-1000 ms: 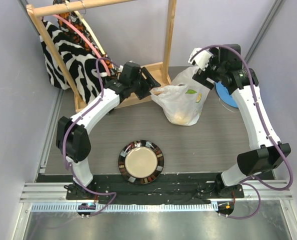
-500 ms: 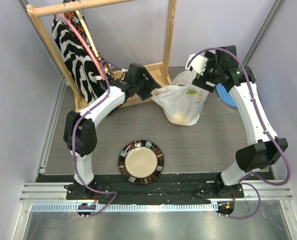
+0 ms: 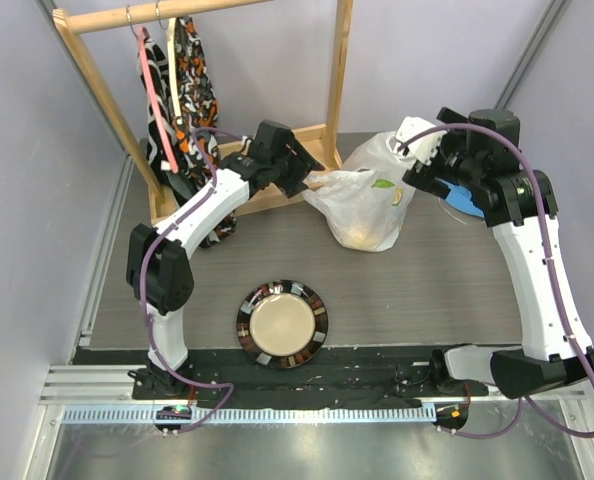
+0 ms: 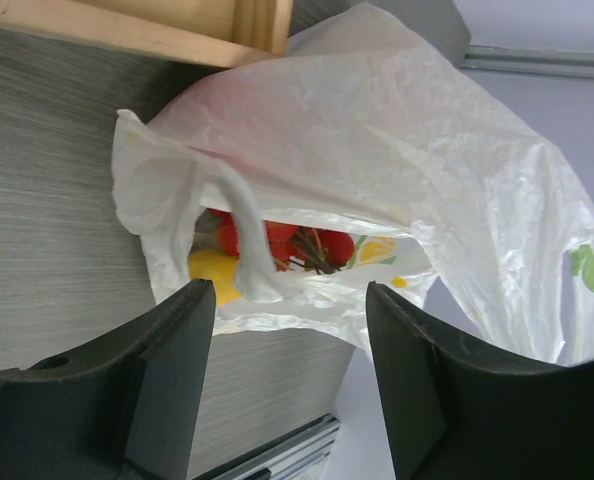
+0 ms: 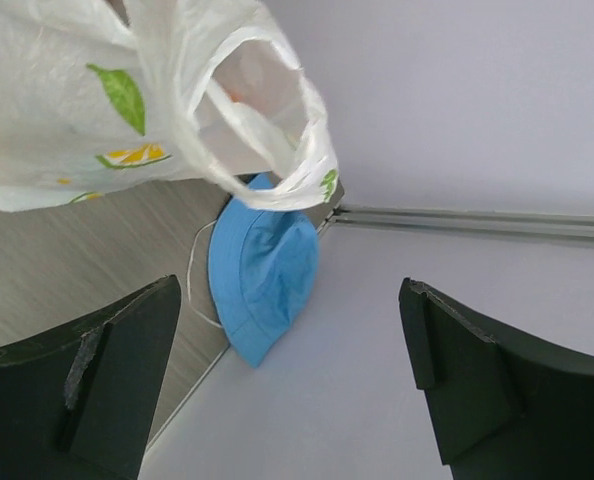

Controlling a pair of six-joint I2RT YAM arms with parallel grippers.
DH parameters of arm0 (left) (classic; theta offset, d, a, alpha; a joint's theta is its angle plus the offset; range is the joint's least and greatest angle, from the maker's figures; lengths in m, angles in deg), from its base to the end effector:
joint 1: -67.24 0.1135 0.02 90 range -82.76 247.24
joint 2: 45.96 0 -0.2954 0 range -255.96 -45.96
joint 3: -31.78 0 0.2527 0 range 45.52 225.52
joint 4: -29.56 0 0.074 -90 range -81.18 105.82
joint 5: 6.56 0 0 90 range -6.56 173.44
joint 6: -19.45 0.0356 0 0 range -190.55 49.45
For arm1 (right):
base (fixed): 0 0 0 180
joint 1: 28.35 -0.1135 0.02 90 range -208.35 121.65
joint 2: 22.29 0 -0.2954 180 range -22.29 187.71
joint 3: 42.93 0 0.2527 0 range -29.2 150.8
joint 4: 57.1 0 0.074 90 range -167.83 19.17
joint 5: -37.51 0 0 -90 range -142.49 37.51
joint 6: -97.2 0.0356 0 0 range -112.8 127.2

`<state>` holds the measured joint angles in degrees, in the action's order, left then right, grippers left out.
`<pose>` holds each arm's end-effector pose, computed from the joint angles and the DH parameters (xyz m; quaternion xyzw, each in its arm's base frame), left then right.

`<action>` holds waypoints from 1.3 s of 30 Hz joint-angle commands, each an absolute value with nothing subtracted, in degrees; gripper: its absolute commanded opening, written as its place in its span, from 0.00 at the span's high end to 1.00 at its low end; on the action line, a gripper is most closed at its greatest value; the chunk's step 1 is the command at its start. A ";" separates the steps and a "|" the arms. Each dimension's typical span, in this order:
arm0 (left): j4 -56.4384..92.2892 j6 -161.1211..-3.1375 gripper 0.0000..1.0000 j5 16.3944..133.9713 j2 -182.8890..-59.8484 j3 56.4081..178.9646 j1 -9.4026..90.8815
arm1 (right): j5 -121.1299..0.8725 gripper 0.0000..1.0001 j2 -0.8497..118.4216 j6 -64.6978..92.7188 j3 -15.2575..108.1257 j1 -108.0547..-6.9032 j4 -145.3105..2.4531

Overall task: Take the fake fruits out of the plastic bag
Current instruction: Adjust the plastic bag at the center of the board.

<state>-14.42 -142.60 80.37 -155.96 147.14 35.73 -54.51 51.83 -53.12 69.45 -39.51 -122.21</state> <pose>0.3897 -0.2411 0.3463 -0.3012 0.8491 -0.3554 0.2491 0.2307 0.0468 0.5046 -0.5050 0.6860 -0.2041 0.4823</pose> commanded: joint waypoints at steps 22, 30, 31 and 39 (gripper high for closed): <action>-7.91 -137.53 0.82 85.20 -162.50 157.14 35.42 | -52.75 0.27 62.16 -68.39 61.76 -41.71 -106.87; 7.29 -112.43 1.00 70.37 -165.58 167.21 38.06 | -48.97 0.99 83.50 -45.88 93.97 -34.60 -108.71; 7.12 -110.73 1.00 68.35 -166.89 169.33 37.97 | -49.32 0.99 86.57 -42.41 99.24 -33.11 -109.41; 3.08 -93.68 1.00 63.86 -169.54 189.29 36.92 | -44.41 0.99 86.56 -16.47 116.38 -25.90 -100.99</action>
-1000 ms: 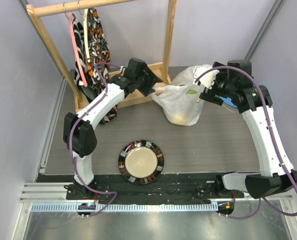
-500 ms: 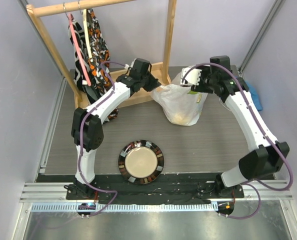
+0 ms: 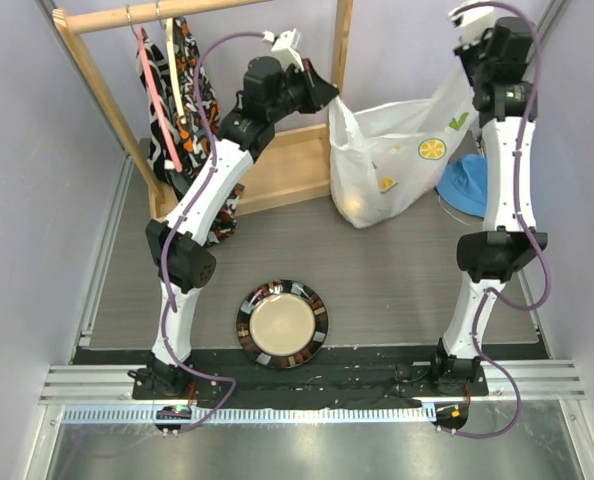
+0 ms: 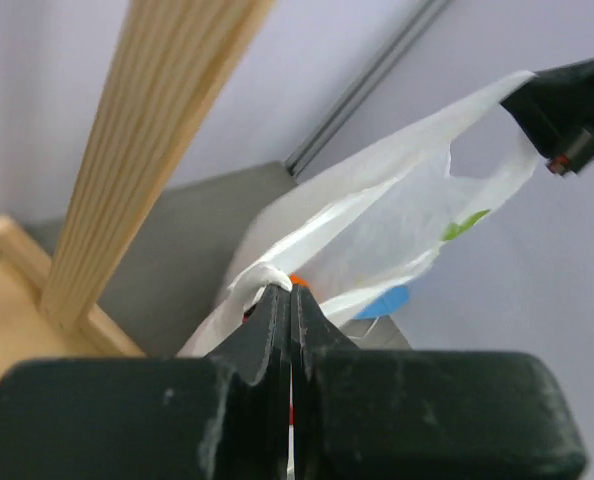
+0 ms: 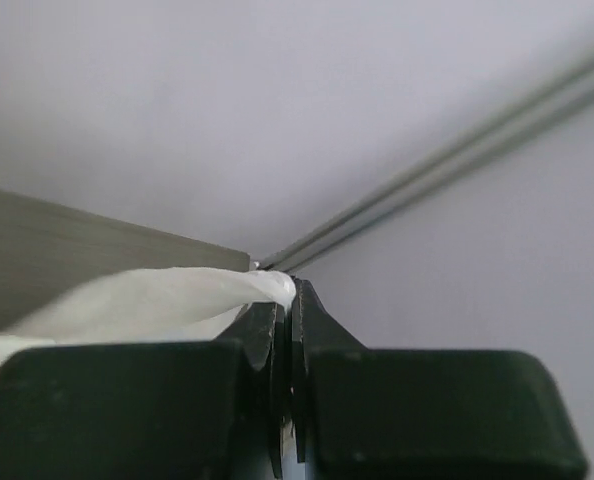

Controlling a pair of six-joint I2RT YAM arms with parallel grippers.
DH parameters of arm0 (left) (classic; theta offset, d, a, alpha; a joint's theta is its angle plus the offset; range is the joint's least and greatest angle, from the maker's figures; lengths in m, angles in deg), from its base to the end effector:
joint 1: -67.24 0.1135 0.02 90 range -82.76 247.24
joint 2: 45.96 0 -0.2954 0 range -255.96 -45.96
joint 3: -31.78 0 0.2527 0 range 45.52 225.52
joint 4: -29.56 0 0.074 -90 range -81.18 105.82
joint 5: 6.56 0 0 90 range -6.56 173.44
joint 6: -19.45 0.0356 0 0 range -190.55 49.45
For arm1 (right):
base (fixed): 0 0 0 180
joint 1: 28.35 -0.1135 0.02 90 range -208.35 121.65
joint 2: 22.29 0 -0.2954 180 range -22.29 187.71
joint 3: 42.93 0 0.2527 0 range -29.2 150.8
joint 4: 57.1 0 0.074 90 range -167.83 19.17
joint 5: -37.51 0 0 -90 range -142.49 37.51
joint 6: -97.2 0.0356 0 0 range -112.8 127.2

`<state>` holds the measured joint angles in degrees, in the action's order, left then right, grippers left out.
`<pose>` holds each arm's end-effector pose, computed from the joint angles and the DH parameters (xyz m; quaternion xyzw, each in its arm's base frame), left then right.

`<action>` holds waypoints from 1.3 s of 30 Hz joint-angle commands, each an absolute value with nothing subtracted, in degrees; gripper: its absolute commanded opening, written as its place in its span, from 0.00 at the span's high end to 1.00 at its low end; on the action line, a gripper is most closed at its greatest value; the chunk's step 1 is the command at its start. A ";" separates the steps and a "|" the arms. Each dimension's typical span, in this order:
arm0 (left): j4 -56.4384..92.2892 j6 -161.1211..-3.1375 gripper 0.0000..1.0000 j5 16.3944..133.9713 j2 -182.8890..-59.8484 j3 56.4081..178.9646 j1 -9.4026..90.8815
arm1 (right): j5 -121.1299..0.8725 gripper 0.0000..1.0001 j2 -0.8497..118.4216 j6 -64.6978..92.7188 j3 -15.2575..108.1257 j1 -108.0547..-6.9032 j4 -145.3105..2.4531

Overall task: Take the fake fruits out of the plastic bag
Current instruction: Adjust the plastic bag at the center of the board.

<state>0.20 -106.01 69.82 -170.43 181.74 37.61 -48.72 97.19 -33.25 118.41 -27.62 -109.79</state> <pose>0.4510 -0.2662 0.4585 0.0440 0.7286 -0.4378 0.5249 0.4611 -0.0082 0.5187 -0.2420 0.7316 -0.2477 0.5873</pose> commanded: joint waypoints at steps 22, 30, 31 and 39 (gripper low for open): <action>-23.73 -82.67 1.00 45.83 -141.32 150.37 35.25 | -72.68 0.20 42.30 -13.11 71.07 -25.01 -123.13; -20.31 -87.59 1.00 47.76 -141.76 148.18 35.16 | -69.72 0.24 50.56 -16.27 68.98 -42.93 -120.94; -19.87 -88.21 1.00 47.67 -141.85 148.17 35.25 | -69.28 0.26 51.52 -16.01 68.28 -44.51 -120.06; -19.42 -89.09 1.00 48.46 -141.59 146.86 35.25 | -64.54 0.57 61.01 -9.33 60.28 -49.27 -106.70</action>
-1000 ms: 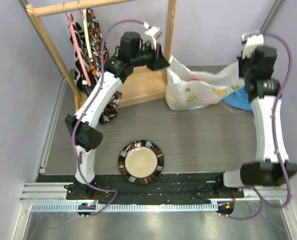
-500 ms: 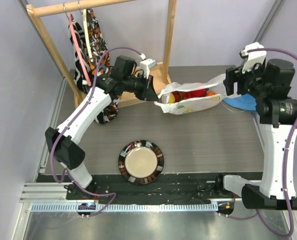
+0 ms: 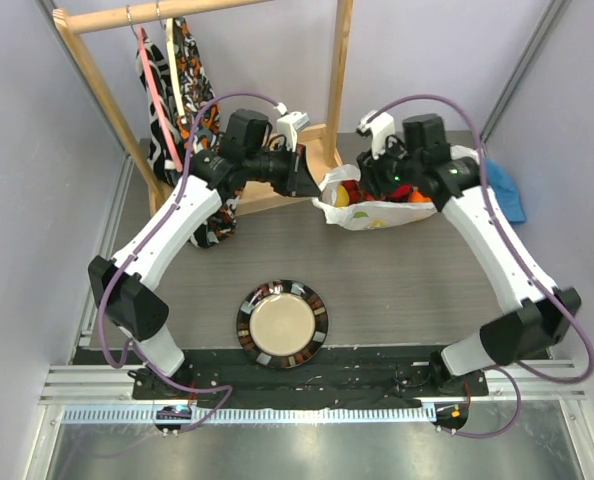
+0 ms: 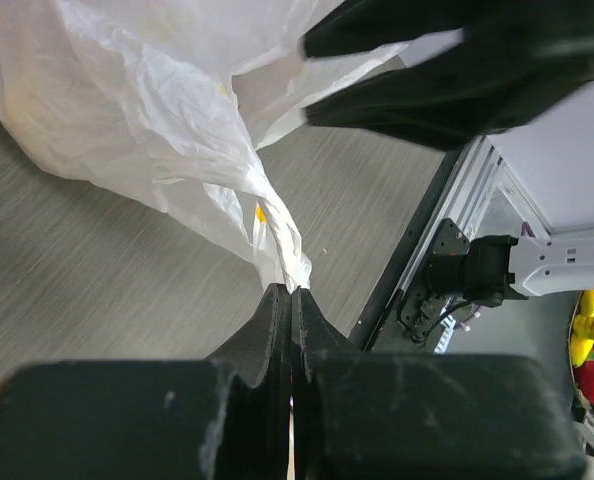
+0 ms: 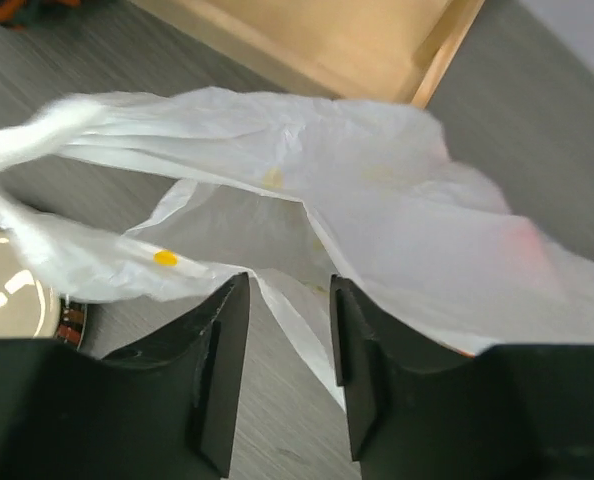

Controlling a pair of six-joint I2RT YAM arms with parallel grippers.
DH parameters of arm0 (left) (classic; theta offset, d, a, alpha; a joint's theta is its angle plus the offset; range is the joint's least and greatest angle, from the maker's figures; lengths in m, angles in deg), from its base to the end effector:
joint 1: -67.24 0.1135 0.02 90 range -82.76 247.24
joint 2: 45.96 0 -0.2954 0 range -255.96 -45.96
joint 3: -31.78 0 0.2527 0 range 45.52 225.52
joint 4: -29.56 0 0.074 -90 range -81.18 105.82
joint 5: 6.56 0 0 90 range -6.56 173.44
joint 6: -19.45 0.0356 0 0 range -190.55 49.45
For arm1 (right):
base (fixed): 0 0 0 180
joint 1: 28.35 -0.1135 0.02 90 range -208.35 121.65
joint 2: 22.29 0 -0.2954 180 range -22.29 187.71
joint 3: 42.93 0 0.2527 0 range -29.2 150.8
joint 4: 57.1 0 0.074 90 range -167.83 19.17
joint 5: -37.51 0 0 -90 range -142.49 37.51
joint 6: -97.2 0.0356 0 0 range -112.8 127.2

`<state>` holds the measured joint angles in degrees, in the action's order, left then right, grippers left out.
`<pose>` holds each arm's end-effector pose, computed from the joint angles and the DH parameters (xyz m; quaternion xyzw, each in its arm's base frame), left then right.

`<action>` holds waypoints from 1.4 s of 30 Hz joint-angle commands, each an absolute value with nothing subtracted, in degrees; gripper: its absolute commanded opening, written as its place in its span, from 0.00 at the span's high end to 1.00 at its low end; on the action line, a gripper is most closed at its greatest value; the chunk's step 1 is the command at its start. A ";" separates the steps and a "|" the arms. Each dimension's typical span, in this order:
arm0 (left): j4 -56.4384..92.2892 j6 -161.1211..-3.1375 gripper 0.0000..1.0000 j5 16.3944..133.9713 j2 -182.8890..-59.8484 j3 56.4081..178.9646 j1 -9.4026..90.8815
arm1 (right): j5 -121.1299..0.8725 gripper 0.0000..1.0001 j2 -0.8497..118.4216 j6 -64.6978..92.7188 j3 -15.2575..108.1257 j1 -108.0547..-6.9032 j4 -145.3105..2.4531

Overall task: Take the fake fruits out of the plastic bag
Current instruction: Adjust the plastic bag at the center of the board, then take out the fake fruit from the plastic bag.

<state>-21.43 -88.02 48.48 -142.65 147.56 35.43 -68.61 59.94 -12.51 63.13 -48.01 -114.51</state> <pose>0.3129 -0.2181 0.4350 0.2488 0.8091 -0.4318 0.3115 0.2805 0.1107 0.4484 -0.3563 0.7992 0.1234 0.4681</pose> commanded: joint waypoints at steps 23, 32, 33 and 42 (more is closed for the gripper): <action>-19.16 -89.09 1.00 50.31 -137.72 140.26 36.83 | -48.01 0.65 59.17 -4.85 43.38 -53.49 -103.09; -17.40 -90.41 1.00 50.40 -138.51 141.67 36.92 | -48.97 0.45 71.65 -0.89 52.09 -51.38 -101.16; -17.14 -90.59 1.00 50.31 -138.51 141.67 36.83 | -49.06 0.44 72.36 -0.54 52.88 -51.29 -100.72; -16.61 -91.12 1.00 50.04 -138.78 141.67 36.92 | -40.54 0.40 84.48 2.10 62.53 -51.29 -96.50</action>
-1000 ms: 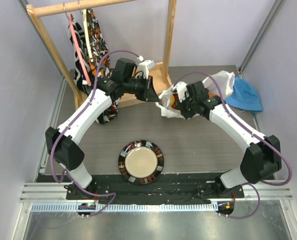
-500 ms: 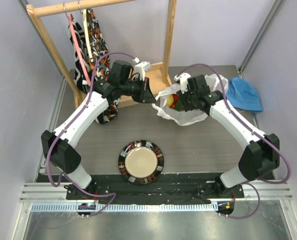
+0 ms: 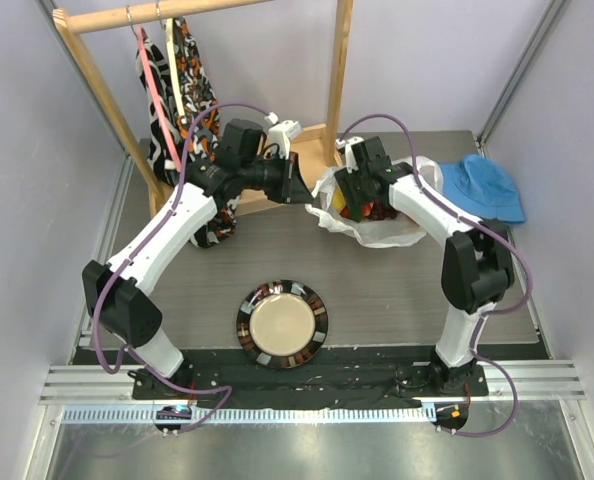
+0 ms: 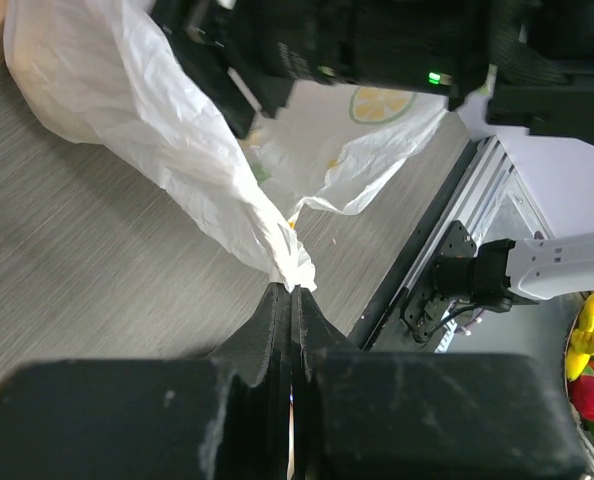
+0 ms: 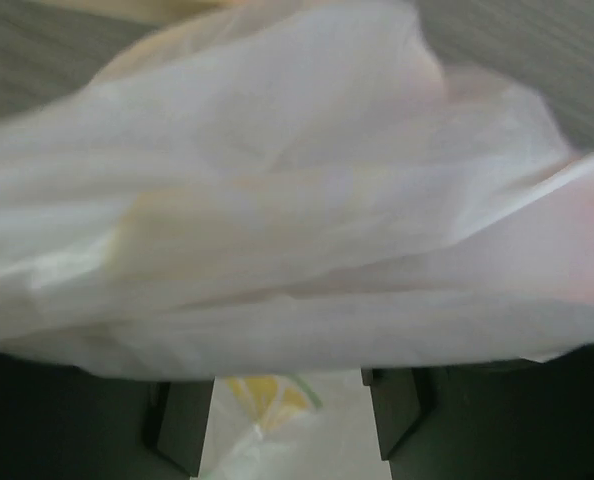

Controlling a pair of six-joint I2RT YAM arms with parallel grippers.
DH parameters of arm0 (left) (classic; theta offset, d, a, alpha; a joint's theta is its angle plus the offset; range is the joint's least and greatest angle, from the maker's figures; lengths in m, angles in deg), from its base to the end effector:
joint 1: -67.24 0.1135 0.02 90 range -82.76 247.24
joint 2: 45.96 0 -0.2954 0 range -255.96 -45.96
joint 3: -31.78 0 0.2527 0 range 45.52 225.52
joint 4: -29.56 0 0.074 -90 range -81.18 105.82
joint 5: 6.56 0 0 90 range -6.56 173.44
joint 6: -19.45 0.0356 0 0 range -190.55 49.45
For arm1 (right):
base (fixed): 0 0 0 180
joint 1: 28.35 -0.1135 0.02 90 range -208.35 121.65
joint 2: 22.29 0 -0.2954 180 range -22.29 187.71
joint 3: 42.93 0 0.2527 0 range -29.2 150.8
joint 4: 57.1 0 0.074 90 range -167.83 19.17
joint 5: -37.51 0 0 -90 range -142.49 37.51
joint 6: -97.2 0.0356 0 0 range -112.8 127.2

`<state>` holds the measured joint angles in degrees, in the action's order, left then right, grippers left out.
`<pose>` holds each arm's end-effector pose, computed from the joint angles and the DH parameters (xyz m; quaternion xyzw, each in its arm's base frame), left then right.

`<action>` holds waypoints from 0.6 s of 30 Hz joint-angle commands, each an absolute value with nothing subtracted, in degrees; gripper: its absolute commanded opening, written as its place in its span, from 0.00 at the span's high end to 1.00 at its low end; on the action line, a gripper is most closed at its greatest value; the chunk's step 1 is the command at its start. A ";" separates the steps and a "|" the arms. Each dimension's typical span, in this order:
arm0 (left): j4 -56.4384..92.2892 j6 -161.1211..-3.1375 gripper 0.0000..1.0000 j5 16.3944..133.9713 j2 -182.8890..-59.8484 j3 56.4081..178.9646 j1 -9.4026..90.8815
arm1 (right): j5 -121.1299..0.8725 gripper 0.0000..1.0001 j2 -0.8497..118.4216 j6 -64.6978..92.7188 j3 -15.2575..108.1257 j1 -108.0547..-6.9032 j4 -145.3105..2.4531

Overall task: Take the fake fruits out of the plastic bag
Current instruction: Take out the fake fruit from the plastic bag.

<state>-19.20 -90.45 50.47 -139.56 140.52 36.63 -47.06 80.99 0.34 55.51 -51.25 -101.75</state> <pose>0.3077 -0.2046 0.4168 0.2123 0.8290 -0.4195 0.3030 0.3797 0.1567 0.2965 -0.2248 0.9099 0.0042 0.3486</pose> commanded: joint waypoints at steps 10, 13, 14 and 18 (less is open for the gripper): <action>-16.08 -91.55 1.00 50.75 -140.61 142.37 36.92 | -36.66 0.97 91.19 -2.65 72.40 -51.11 -99.65; -16.00 -91.38 1.00 51.36 -142.02 144.13 36.92 | -39.20 0.99 84.77 -1.69 71.44 -51.12 -103.08; -16.08 -91.38 1.00 52.15 -142.90 144.57 37.00 | -39.91 0.99 82.93 -1.25 71.09 -51.03 -103.96; -16.26 -91.73 1.00 54.26 -146.15 148.68 37.09 | -44.48 0.99 73.61 -0.01 69.24 -51.12 -109.84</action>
